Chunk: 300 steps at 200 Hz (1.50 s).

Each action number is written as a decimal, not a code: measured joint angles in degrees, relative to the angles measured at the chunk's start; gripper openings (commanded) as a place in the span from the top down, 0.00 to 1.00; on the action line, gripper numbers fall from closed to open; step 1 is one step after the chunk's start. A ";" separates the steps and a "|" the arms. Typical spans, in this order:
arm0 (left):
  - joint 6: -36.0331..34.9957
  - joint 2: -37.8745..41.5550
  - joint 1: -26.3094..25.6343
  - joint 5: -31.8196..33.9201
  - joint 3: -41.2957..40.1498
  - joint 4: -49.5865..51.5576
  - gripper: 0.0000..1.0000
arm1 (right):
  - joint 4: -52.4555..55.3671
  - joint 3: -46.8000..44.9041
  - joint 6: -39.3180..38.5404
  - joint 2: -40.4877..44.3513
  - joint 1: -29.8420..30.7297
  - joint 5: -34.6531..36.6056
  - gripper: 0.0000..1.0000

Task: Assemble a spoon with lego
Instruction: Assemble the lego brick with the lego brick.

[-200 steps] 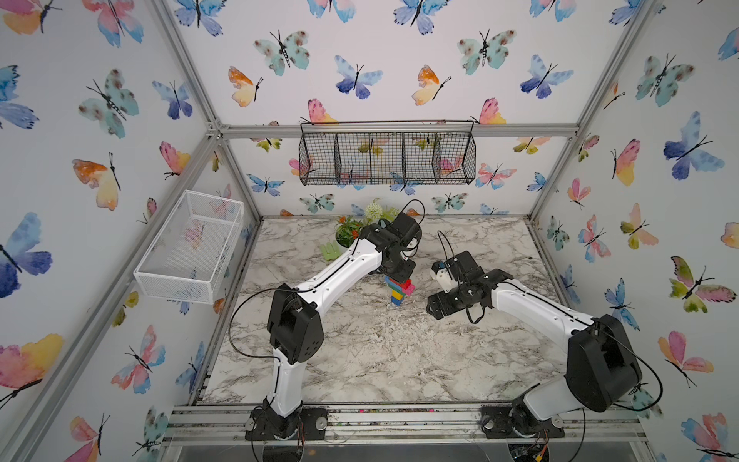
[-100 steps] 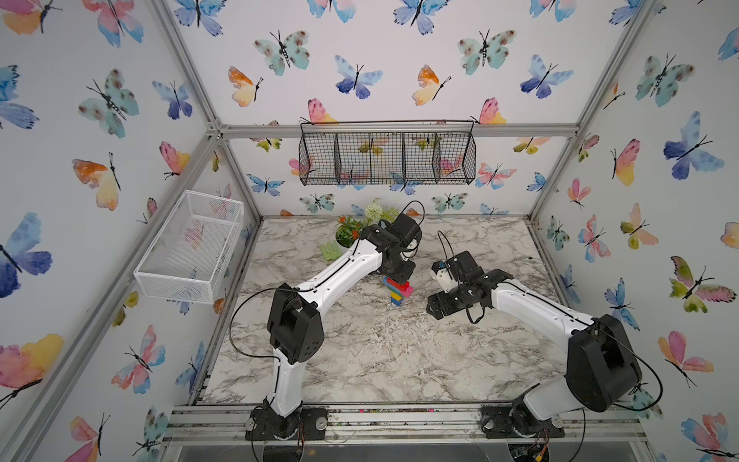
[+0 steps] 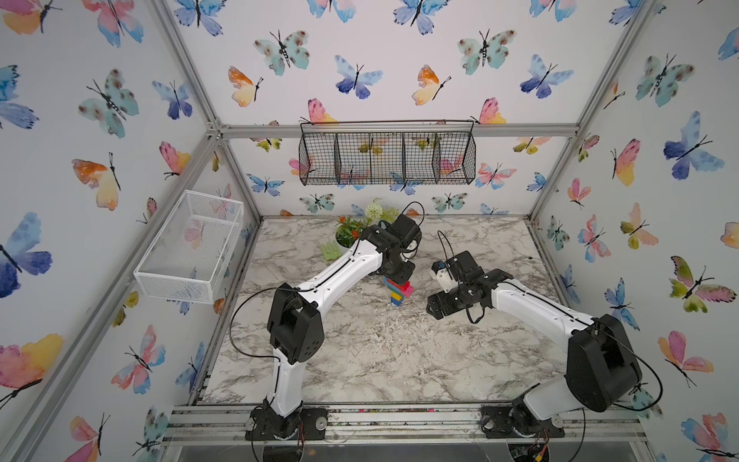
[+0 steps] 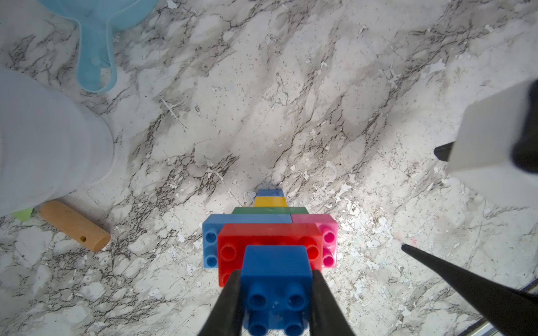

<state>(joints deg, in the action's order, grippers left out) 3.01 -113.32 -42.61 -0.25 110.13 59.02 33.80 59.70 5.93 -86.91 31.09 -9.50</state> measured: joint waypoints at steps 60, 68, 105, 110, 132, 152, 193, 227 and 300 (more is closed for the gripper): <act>-0.04 0.00 0.02 0.15 -0.44 -0.07 0.78 | -0.02 -0.02 0.00 0.00 0.00 0.00 0.14; -0.07 0.00 0.02 0.17 -0.68 -0.07 0.78 | -0.02 -0.02 0.00 0.00 0.00 0.00 0.14; -0.15 0.00 0.13 0.37 -1.22 -0.20 0.78 | -0.02 -0.02 -0.04 0.00 0.00 -0.02 0.14; -0.15 0.00 0.13 0.37 -1.22 -0.20 0.78 | -0.02 -0.02 -0.04 0.00 0.00 0.00 0.13; -0.17 0.00 0.13 0.39 -1.22 -0.26 0.78 | -0.02 -0.02 -0.07 0.00 0.00 -0.02 0.14; -0.17 0.00 0.13 0.37 -1.22 -0.26 0.78 | -0.02 -0.02 -0.13 0.00 0.00 -0.02 0.14; -0.17 0.00 0.13 0.37 -0.59 0.11 0.78 | -0.02 -0.02 -0.17 0.00 0.00 -0.04 0.14; -0.17 0.00 0.11 0.35 0.92 0.09 0.78 | -0.02 -0.04 -0.28 0.00 0.00 -0.07 0.14; -0.22 -0.02 0.11 0.37 1.03 0.07 0.78 | -0.02 -0.42 -0.48 0.00 0.00 -0.13 0.13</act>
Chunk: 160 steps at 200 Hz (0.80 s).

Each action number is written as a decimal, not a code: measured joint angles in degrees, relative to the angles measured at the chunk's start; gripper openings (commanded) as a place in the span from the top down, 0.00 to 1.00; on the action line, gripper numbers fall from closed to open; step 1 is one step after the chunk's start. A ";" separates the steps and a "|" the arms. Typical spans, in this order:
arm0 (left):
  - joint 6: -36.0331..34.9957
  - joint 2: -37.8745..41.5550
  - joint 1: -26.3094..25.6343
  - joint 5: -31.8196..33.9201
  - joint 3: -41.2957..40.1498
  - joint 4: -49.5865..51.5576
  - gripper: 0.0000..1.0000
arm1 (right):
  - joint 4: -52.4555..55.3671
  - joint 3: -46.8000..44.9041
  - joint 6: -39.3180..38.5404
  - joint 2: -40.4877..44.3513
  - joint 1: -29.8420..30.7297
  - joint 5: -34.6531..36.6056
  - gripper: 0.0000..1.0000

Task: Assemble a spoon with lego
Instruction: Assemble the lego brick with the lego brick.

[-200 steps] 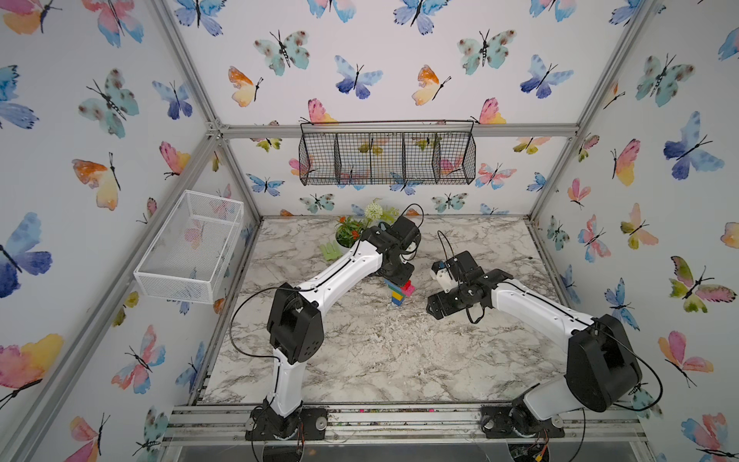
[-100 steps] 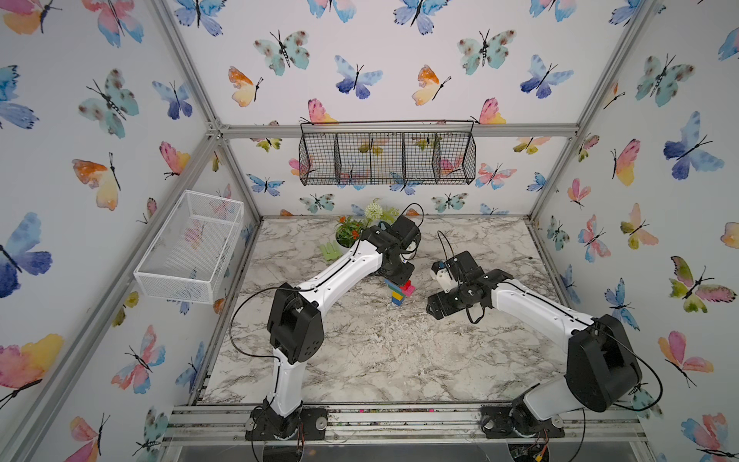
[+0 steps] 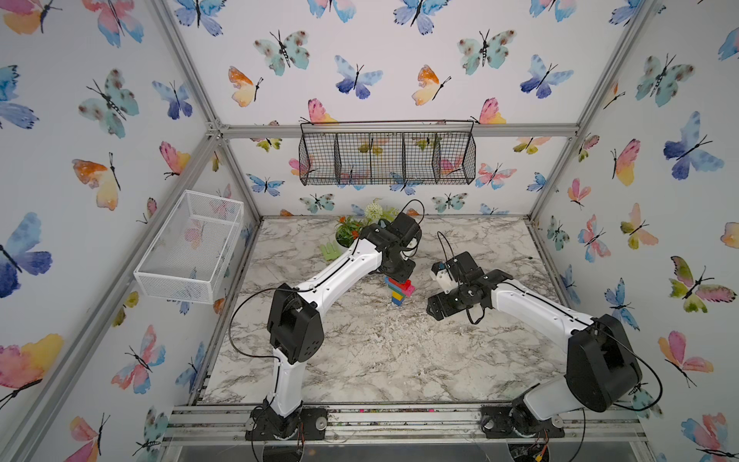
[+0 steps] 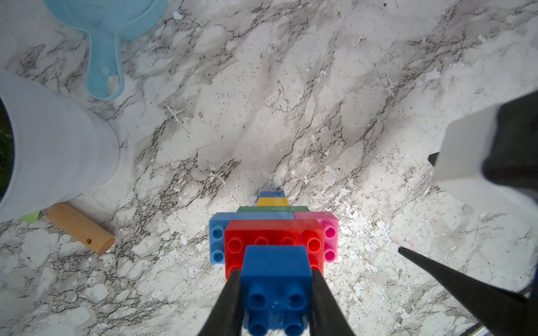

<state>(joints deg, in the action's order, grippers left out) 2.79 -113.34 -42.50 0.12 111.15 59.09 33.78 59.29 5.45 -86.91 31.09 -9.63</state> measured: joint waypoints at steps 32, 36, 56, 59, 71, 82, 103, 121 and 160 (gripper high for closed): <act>-0.02 -0.33 0.02 0.02 0.04 -0.07 0.78 | 0.00 -0.02 -0.02 0.00 0.00 -0.13 0.14; -0.02 -0.52 0.02 0.02 0.04 -0.09 0.78 | -0.02 -0.04 -0.02 0.00 0.00 -0.13 0.13; -0.04 -1.64 0.02 0.02 0.04 -0.15 0.78 | 0.00 -0.26 -0.02 0.00 0.00 -0.20 0.14; -0.04 -1.70 0.02 0.02 0.04 -0.44 0.78 | 0.00 -0.28 -0.02 0.00 0.00 -0.22 0.14; -0.07 -1.73 0.02 0.04 0.07 -0.79 0.78 | 0.00 -0.37 -0.04 0.00 0.00 -0.33 0.14; -0.07 -1.77 0.02 0.07 0.07 -0.85 0.78 | 0.00 -0.39 -0.04 0.00 0.00 -0.39 0.14; -0.07 -1.79 0.02 0.07 0.07 -0.98 0.78 | 0.00 -0.44 -0.04 0.00 0.00 -0.50 0.14; -0.09 -1.79 0.02 0.04 0.04 -0.98 0.78 | 0.00 -0.44 -0.04 0.00 0.00 -0.55 0.14; -0.44 -1.79 0.02 -0.02 -0.04 -1.05 0.78 | 0.00 -0.44 -0.04 0.00 0.00 -0.57 0.14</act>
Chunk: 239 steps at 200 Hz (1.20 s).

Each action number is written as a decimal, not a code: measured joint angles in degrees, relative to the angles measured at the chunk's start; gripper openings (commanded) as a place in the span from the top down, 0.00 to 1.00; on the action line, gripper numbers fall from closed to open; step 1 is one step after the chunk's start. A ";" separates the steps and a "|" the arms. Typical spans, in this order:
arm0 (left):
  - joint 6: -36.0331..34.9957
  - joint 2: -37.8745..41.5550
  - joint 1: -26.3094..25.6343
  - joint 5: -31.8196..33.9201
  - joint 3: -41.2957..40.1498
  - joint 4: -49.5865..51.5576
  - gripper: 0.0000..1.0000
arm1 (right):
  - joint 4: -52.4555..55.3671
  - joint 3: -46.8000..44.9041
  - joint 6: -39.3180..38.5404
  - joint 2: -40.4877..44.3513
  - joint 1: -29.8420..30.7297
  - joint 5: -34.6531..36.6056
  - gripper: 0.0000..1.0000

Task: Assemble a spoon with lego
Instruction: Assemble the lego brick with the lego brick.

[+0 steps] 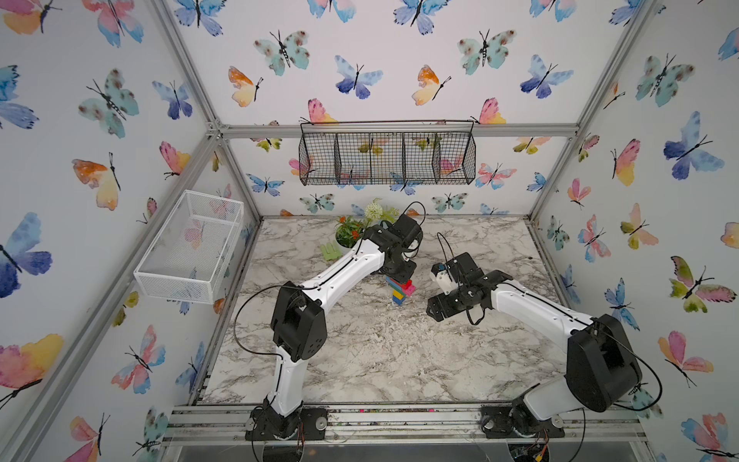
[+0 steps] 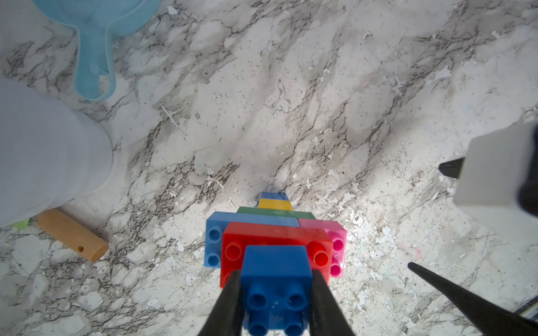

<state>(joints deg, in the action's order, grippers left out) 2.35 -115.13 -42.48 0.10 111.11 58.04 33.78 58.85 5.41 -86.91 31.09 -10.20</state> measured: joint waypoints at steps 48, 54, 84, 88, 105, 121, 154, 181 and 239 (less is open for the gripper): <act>-0.85 -1.03 0.00 -0.20 1.66 1.44 0.78 | -0.02 0.00 0.00 0.00 0.00 -0.24 0.14; -0.96 -1.27 0.00 -0.42 2.01 1.53 0.78 | -0.02 0.00 0.00 0.00 0.00 -0.28 0.14; -1.64 -2.56 0.07 -0.92 3.96 2.40 0.79 | -0.02 0.00 0.00 0.00 0.00 -0.42 0.14; -1.73 -2.64 0.11 -1.01 4.11 2.45 0.79 | -0.02 0.00 0.00 0.00 0.00 -0.42 0.13; -2.32 -2.84 0.17 -1.36 4.28 2.47 0.80 | -0.02 0.00 0.00 0.00 0.00 -0.42 0.13; -2.60 -2.84 0.22 -1.49 4.13 2.45 0.81 | -0.02 0.00 0.00 0.00 0.00 -0.39 0.14; -2.80 -1.62 0.26 -1.70 1.70 1.99 0.82 | 0.00 -0.09 0.00 0.00 0.00 -0.39 0.14; -2.80 -0.50 0.26 -1.73 0.04 1.27 0.81 | -0.02 -0.09 0.00 0.00 0.00 -0.42 0.14; -2.80 -0.33 0.26 -1.86 -0.37 0.92 0.81 | -0.11 -0.13 0.00 -0.35 0.00 -0.59 0.14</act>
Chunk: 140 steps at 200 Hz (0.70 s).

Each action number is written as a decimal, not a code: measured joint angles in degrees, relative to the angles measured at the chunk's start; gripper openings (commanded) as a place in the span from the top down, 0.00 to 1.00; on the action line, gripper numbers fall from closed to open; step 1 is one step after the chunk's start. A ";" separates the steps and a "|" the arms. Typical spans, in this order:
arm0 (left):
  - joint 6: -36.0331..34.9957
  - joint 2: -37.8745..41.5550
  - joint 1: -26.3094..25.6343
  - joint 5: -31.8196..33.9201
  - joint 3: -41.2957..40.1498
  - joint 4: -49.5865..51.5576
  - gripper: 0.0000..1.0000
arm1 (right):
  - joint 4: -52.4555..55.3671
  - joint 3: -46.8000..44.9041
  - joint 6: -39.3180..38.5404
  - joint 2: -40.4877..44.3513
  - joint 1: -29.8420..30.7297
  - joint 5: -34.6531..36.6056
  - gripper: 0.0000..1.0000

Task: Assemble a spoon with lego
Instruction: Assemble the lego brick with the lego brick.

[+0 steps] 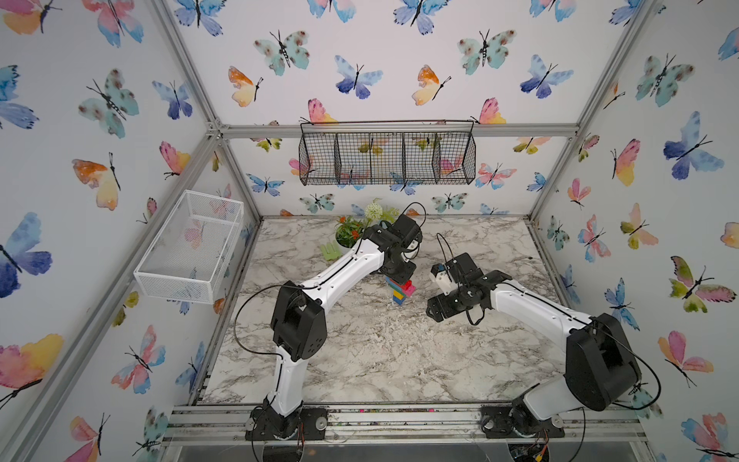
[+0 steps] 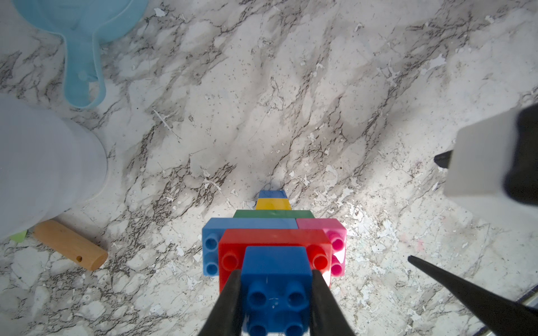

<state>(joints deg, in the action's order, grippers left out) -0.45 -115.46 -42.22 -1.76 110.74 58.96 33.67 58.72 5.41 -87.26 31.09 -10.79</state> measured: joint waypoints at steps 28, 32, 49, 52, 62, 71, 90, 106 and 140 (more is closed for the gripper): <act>0.09 -0.46 0.00 0.00 0.81 0.07 0.72 | -0.33 -0.28 0.00 0.00 0.00 -0.13 0.14; 0.22 -0.66 0.00 -0.02 1.18 0.11 0.70 | -0.33 -0.28 0.00 0.00 0.00 -0.17 0.14; 0.66 -1.36 0.00 -0.04 2.36 0.66 0.59 | -0.39 -0.28 0.00 0.00 0.00 -0.20 0.14; 0.66 -1.46 0.00 -0.04 2.51 0.72 0.58 | -0.39 -0.28 0.00 0.00 0.00 -0.20 0.14; 1.05 -1.99 0.00 -0.39 3.06 1.22 0.54 | -0.39 -0.28 0.00 0.00 0.00 -0.20 0.14; 1.33 -2.38 0.00 -0.72 3.32 1.25 0.52 | -0.44 -0.28 0.00 0.00 0.00 -0.20 0.14; 1.86 -2.60 -0.02 -1.14 3.85 1.64 0.48 | -0.48 -0.28 0.00 0.00 0.00 -0.20 0.13; 2.29 -2.60 0.00 -1.11 3.87 1.57 0.44 | -0.50 -0.28 0.00 0.00 0.00 -0.20 0.14; 3.30 -2.60 0.00 -1.11 4.20 1.75 0.35 | -0.50 -0.28 0.00 0.00 0.00 -0.20 0.13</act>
<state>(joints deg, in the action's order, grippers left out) 2.85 -118.06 -42.22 -2.87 114.93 60.71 33.17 58.43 5.41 -87.26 31.09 -10.98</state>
